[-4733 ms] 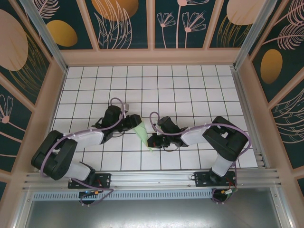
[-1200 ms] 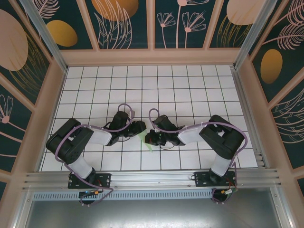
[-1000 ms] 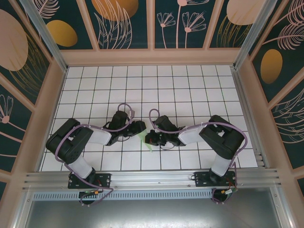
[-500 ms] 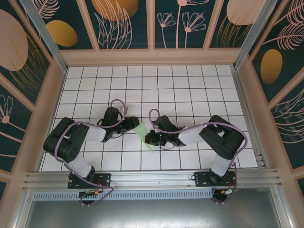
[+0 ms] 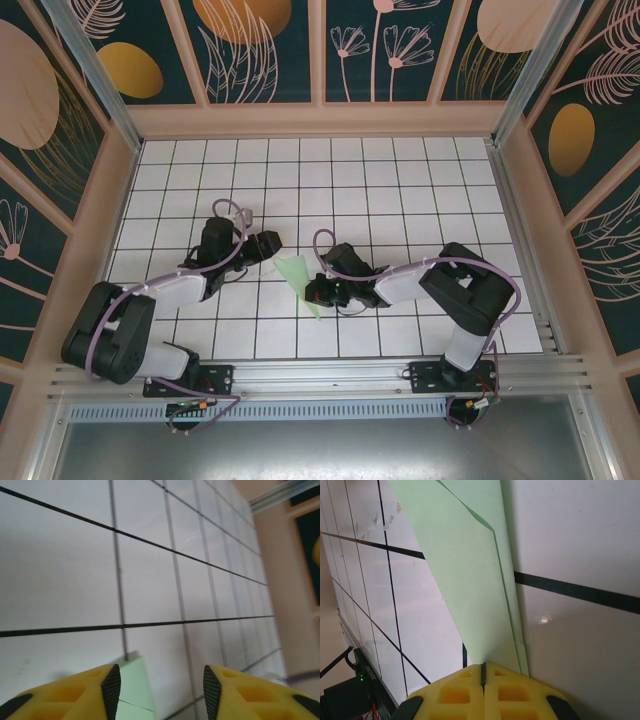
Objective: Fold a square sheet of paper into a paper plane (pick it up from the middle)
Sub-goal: Fold the wing for the fifth time at the center of the table.
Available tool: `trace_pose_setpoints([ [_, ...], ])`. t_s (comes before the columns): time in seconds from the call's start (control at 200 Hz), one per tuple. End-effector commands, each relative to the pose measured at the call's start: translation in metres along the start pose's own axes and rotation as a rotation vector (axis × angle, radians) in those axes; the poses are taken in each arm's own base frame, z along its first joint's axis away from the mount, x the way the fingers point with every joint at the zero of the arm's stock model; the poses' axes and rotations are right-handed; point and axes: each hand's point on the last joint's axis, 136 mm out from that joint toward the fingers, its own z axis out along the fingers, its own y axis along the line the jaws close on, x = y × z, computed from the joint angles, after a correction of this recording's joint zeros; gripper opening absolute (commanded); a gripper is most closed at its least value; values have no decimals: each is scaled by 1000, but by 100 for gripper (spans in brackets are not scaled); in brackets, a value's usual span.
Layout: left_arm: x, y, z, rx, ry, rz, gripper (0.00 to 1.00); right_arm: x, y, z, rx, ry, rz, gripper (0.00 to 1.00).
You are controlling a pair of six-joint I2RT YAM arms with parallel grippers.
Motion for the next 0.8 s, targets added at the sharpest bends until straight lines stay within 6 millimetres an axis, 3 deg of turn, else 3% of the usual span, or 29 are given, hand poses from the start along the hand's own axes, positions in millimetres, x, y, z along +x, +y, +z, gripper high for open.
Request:
trace_pose_setpoints([
  [0.0, 22, -19, -2, 105, 77, -19, 48, 33, -59, 9, 209, 94, 79, 0],
  [0.215, 57, -21, 20, 128, 184, -20, 47, 35, -61, 11, 218, 99, 81, 0],
  [0.4, 67, 9, 36, 40, 201, -35, 44, 36, -62, 9, 223, 97, 85, 0],
  [0.575, 66, 41, 37, -106, 175, -13, 41, 38, -65, 5, 235, 97, 85, 0],
  [0.796, 42, 80, 23, -230, 109, -52, 40, 42, -70, 1, 248, 99, 83, 0],
])
